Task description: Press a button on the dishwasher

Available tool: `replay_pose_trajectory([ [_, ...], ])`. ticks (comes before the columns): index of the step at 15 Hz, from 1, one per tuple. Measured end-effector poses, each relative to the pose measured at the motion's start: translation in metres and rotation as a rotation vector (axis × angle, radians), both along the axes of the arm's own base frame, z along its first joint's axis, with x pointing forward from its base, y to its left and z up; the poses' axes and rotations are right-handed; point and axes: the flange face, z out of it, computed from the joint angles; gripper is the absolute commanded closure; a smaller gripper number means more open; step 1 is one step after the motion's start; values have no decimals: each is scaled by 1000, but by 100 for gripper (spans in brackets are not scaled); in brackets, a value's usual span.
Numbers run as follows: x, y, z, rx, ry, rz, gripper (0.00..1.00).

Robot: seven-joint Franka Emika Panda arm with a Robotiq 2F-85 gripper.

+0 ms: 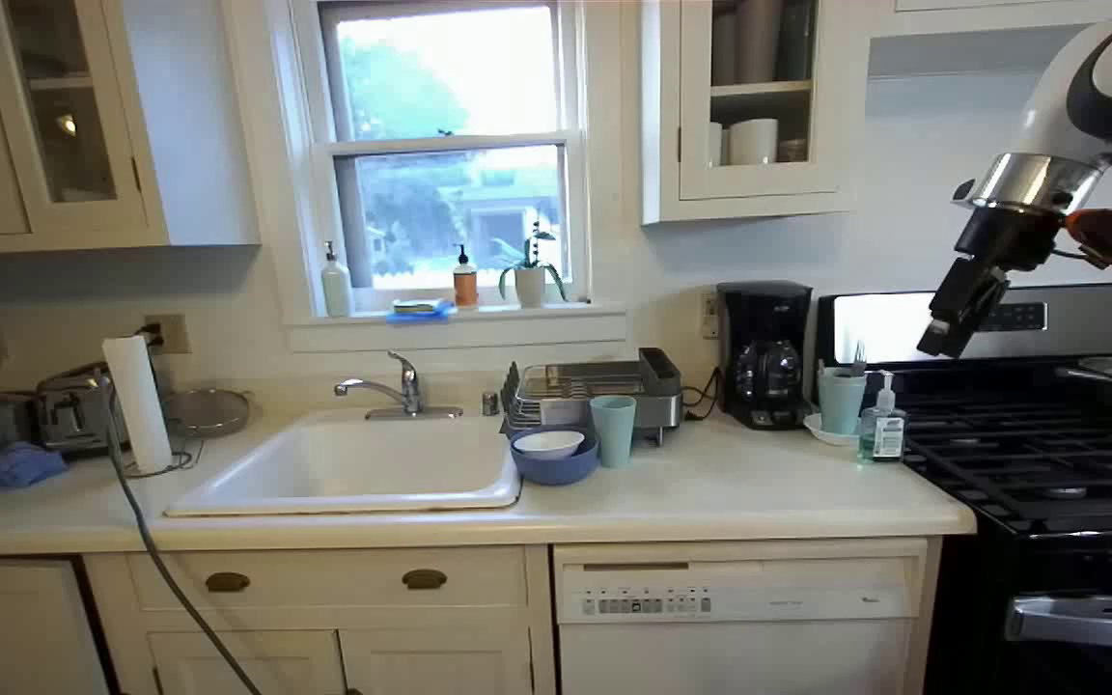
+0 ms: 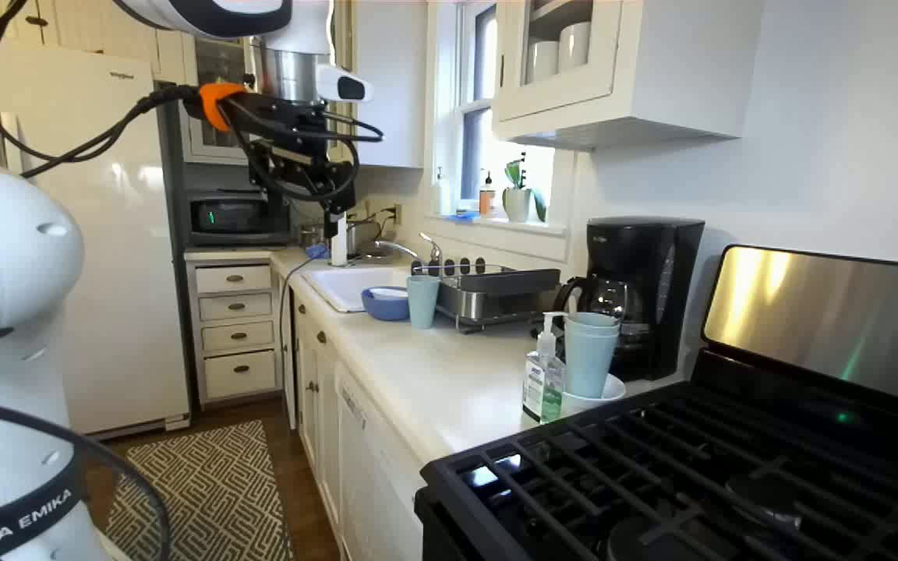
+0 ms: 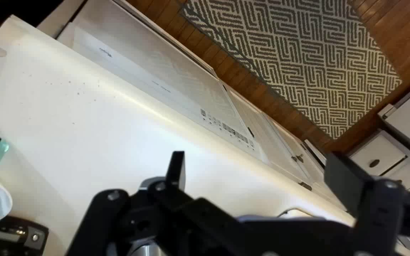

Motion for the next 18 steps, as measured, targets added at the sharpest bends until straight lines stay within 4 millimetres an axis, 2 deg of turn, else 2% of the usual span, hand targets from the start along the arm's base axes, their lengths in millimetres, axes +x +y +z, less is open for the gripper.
replay_pose_trajectory([
  [3,0,2,-12,1,30,4,0],
  [11,2,4,-10,-6,31,9,0],
  [12,5,13,-8,-26,30,29,0],
  [13,8,30,-7,-53,32,57,0],
  [15,14,81,-12,-117,37,100,0],
  [18,12,160,-37,-225,63,145,0],
])
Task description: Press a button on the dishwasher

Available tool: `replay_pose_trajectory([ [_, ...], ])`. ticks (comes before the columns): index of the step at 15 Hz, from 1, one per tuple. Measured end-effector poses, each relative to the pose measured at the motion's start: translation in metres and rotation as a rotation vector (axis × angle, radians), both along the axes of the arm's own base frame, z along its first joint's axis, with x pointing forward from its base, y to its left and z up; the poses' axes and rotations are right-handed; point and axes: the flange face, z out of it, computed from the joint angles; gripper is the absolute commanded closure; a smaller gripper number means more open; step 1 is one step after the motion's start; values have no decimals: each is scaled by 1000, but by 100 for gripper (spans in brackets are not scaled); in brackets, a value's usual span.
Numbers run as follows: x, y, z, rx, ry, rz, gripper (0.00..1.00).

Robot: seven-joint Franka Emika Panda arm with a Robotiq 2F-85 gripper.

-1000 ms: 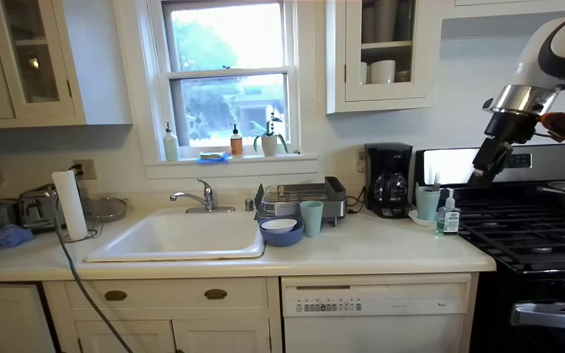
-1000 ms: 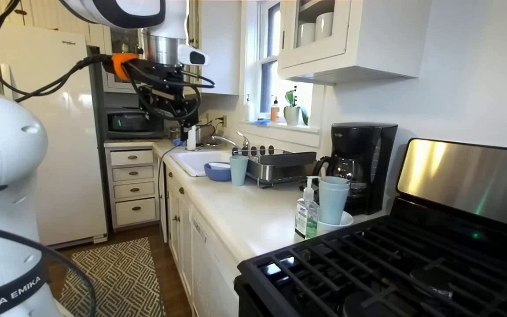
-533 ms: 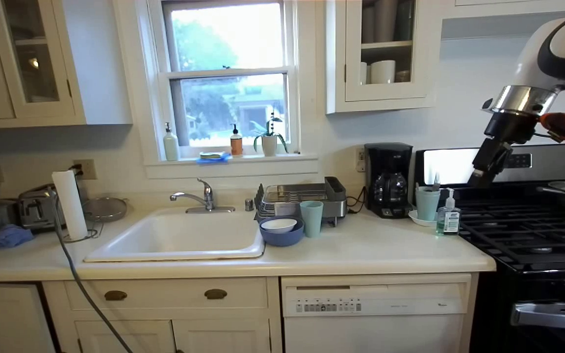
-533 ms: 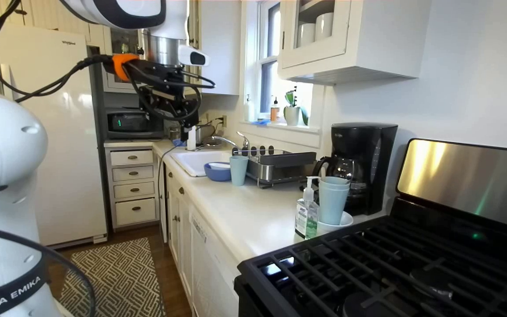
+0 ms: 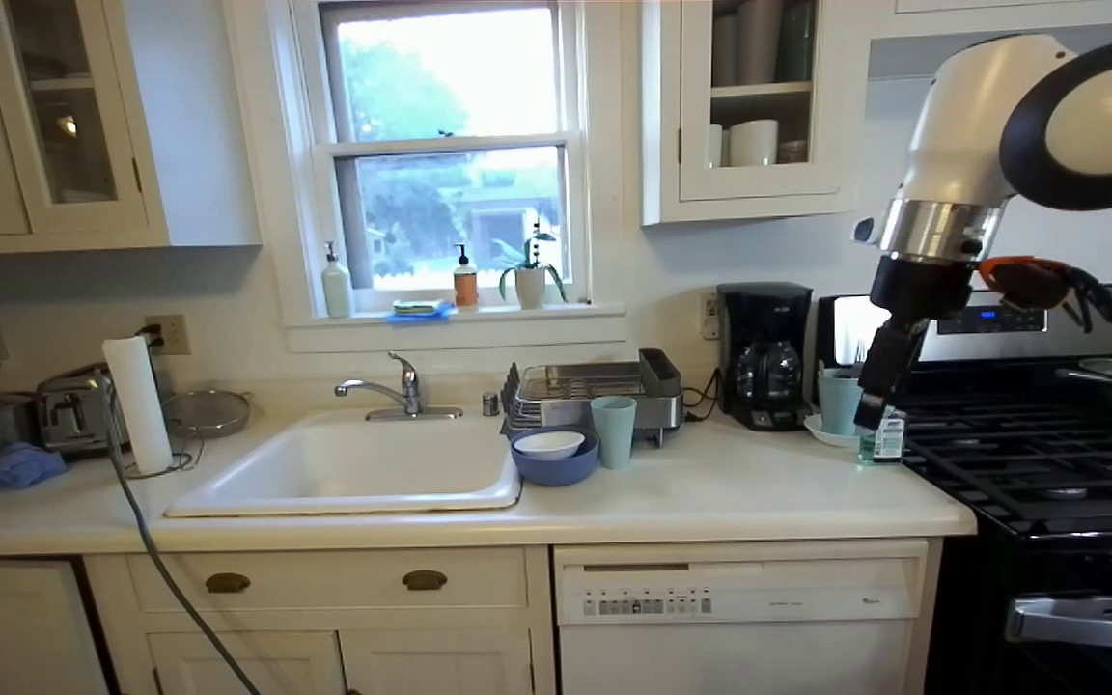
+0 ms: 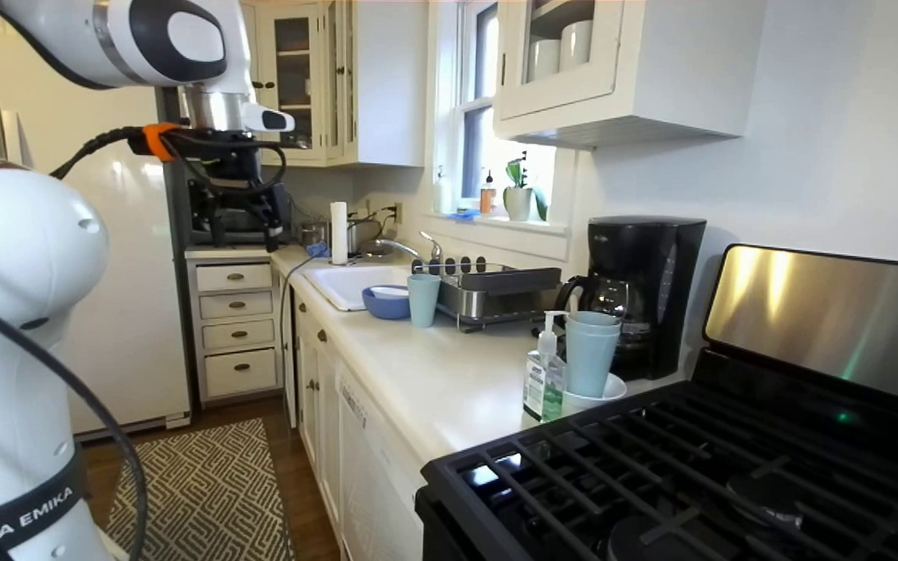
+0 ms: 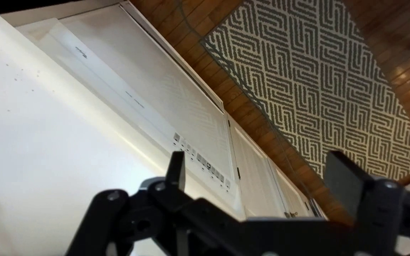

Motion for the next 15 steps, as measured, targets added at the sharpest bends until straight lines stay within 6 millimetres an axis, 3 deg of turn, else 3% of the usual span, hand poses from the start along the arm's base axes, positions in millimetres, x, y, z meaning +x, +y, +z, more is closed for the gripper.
replay_pose_trajectory([
  [4,-8,80,-44,-141,-15,74,0],
  [8,-12,140,-81,-172,-72,154,0],
  [11,-13,168,-106,-175,-117,205,0],
  [15,0,180,-131,-270,-187,218,0],
])
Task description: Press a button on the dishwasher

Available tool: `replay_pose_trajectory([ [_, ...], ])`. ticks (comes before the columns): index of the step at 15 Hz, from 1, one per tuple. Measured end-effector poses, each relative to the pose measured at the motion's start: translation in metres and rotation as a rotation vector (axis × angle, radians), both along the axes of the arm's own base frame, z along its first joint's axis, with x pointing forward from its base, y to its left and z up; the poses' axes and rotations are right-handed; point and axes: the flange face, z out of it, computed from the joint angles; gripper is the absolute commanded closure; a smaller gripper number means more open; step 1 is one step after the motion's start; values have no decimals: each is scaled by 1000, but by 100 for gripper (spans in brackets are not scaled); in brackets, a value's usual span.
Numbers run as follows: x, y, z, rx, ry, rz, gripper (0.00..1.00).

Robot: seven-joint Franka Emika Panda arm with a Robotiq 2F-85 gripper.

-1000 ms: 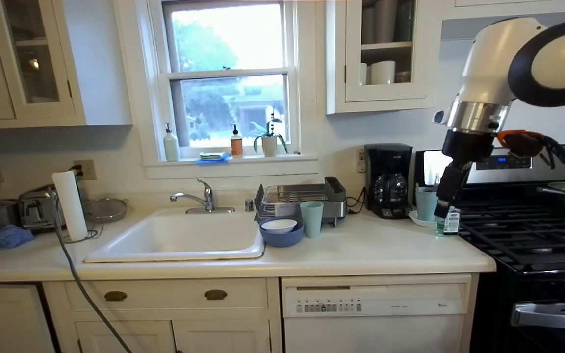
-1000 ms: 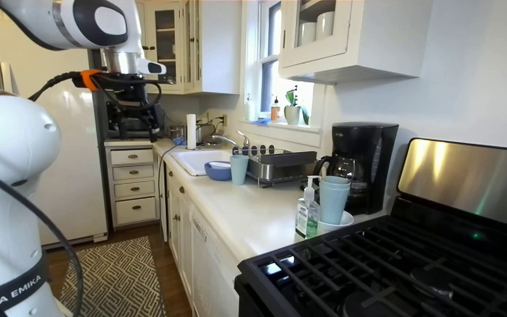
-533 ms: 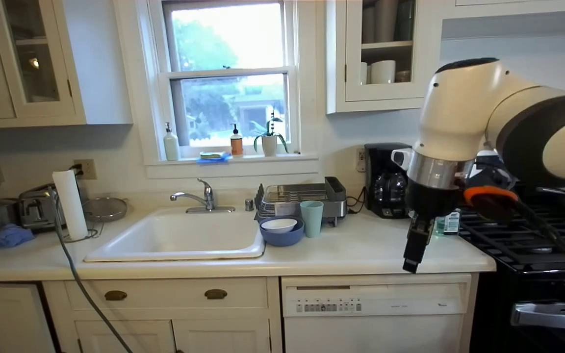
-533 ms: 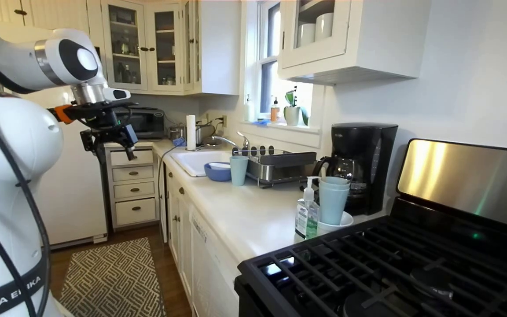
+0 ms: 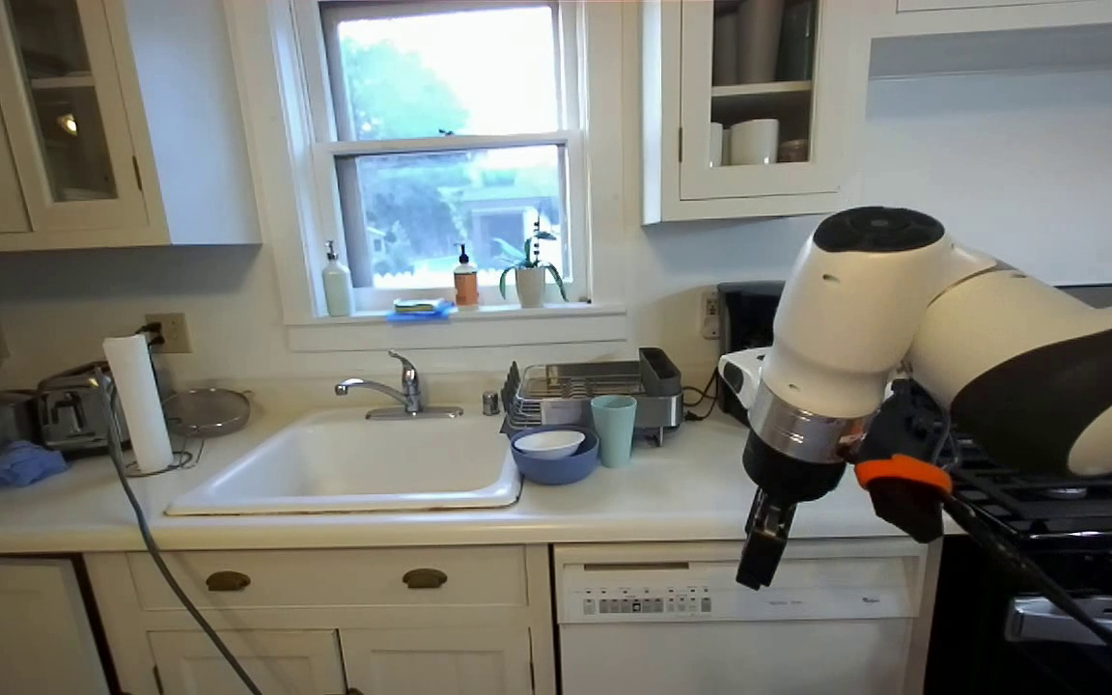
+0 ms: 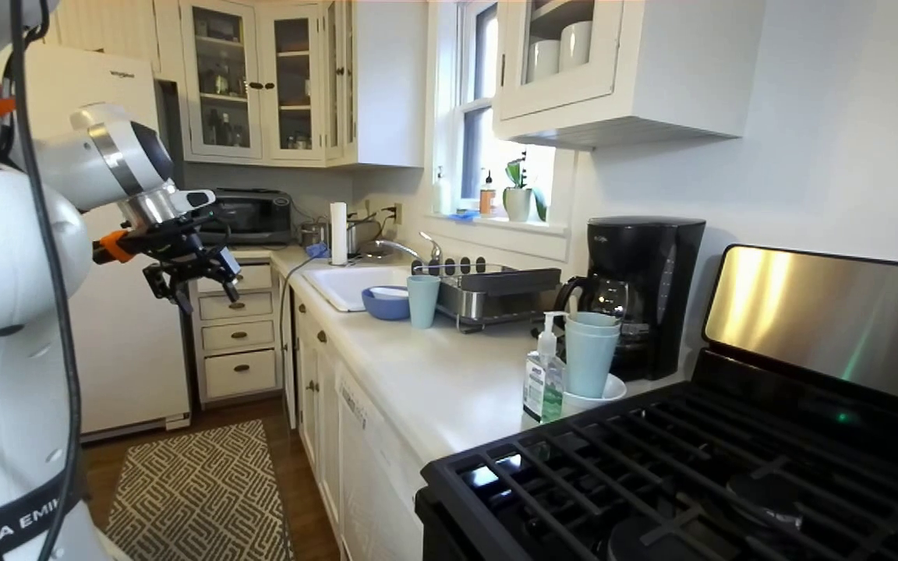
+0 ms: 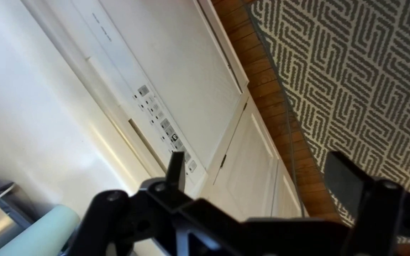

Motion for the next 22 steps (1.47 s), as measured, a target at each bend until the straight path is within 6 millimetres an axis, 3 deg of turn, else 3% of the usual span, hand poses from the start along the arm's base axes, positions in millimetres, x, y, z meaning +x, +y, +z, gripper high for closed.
replay_pose_trajectory([
  [7,10,27,-30,-245,-141,-151,0],
  [12,7,36,-67,-359,-31,-184,0],
  [22,14,32,-74,-387,-27,-205,0],
])
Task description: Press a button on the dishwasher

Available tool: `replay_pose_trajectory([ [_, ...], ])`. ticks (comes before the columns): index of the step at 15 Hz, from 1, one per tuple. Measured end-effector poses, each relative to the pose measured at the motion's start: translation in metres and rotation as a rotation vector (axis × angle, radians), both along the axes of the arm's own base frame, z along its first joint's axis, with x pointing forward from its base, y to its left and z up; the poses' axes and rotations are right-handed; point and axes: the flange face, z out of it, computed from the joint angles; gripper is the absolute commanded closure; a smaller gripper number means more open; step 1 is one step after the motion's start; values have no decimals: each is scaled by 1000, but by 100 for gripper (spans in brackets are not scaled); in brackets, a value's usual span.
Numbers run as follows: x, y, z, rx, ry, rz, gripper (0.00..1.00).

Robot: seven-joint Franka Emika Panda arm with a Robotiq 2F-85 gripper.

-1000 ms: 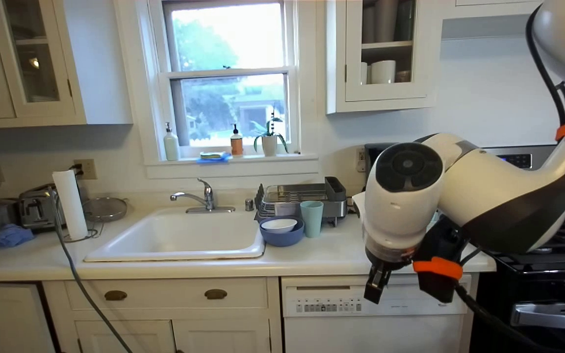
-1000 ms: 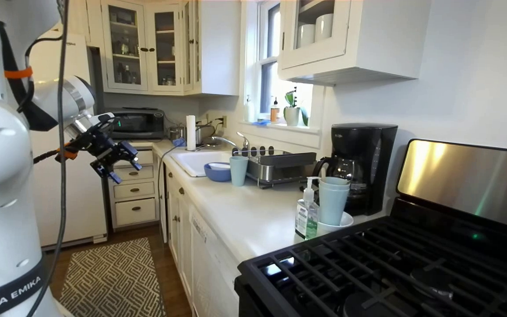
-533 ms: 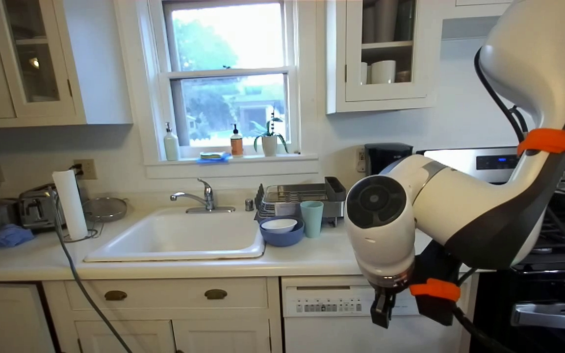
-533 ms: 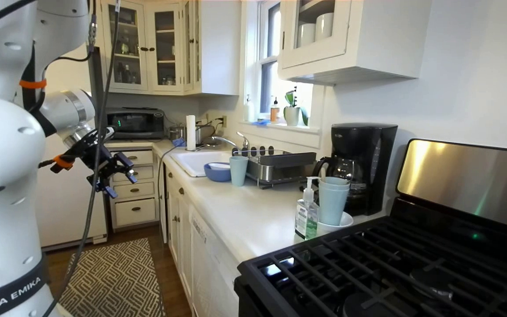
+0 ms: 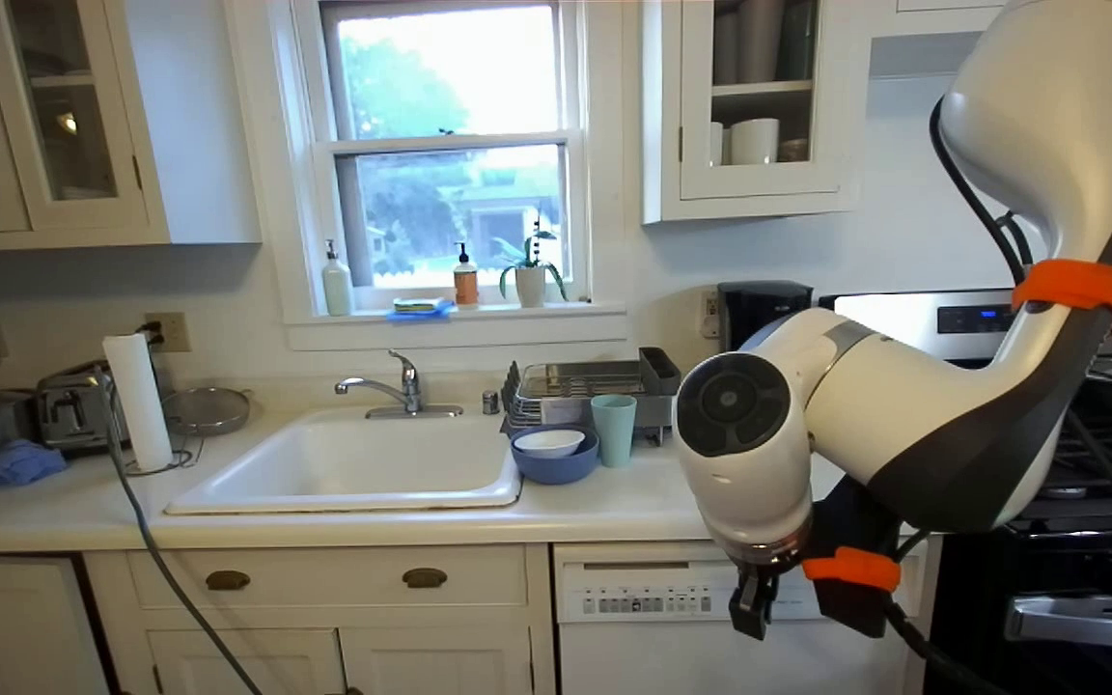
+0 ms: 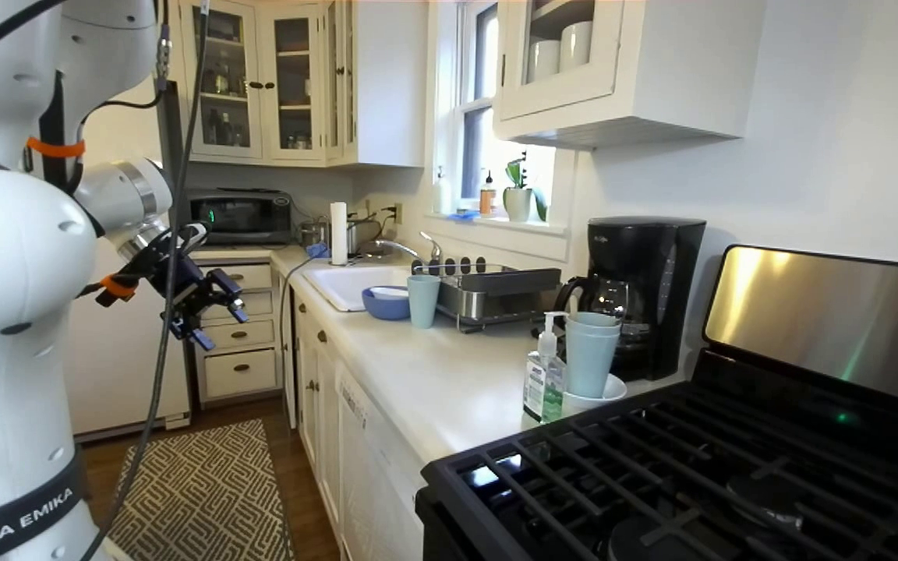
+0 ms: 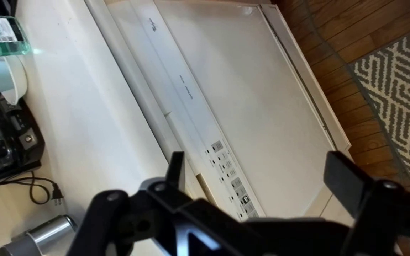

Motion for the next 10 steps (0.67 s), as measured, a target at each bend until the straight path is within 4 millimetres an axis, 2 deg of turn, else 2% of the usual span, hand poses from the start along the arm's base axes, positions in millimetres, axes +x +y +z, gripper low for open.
replay_pose_trajectory([
  [3,6,1,-6,-91,-11,-17,0],
  [6,8,22,-22,-185,-9,-12,0],
  [7,10,30,-30,-211,-8,-11,25],
  [8,14,38,-39,-232,-5,-10,26],
  [10,25,51,-58,-270,-10,-5,41],
])
